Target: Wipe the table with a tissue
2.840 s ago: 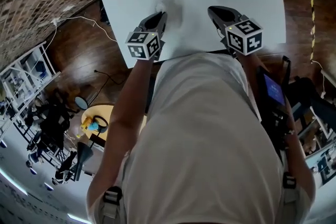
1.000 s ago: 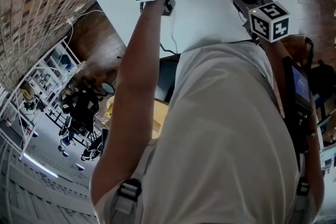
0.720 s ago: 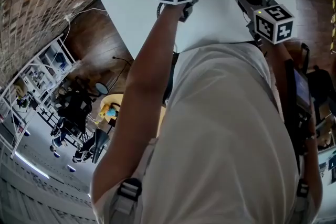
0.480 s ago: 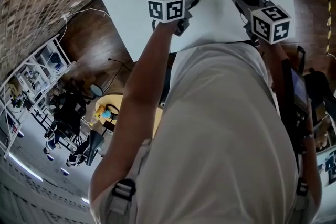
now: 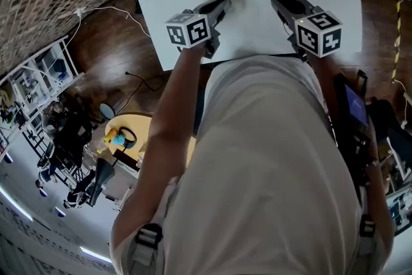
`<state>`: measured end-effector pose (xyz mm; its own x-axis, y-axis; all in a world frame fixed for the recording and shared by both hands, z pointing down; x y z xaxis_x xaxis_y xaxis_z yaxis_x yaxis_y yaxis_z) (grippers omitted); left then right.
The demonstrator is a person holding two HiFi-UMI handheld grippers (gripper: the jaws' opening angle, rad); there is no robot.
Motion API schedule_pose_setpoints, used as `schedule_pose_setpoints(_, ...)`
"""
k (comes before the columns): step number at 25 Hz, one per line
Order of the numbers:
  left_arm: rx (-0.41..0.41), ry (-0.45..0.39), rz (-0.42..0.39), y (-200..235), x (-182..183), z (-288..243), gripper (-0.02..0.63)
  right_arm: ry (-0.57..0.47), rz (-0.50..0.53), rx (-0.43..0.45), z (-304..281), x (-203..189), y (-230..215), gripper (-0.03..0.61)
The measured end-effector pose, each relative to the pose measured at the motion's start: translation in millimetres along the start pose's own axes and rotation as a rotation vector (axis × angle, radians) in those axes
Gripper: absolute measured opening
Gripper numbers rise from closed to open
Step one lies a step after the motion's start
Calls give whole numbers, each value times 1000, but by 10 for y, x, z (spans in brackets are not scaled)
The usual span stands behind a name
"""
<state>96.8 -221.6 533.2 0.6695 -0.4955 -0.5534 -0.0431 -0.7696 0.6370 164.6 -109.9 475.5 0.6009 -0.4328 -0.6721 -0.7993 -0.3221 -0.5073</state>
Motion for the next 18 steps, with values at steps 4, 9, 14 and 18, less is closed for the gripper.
schedule_pose_setpoints(4, 31, -60, 21, 177, -19, 296, 21, 9, 35, 6, -114, -7, 224, 8)
schedule_pose_setpoints(9, 28, -133, 74, 323, -171, 616, 21, 26, 86, -11, -156, -37, 481, 8)
schedule_pose_setpoints(14, 92, -143, 71, 673, -311, 1076, 21, 21, 110, 22, -414, -72, 807, 8)
schedule_pose_setpoints(18, 109, -170, 62, 702, -265, 1144, 21, 25, 119, 14, -413, -44, 793, 8)
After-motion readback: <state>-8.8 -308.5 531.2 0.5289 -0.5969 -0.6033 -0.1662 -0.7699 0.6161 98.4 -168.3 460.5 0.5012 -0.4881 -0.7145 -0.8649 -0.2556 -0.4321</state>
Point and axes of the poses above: the fingertips, and each gripper's own axes: z backward along the fingers, y to its left, x out of its top, the point moved 1 cm from there along z, backward along the fingers, and after that the axes turned 1 degree about -z, right-handed, at the moved point
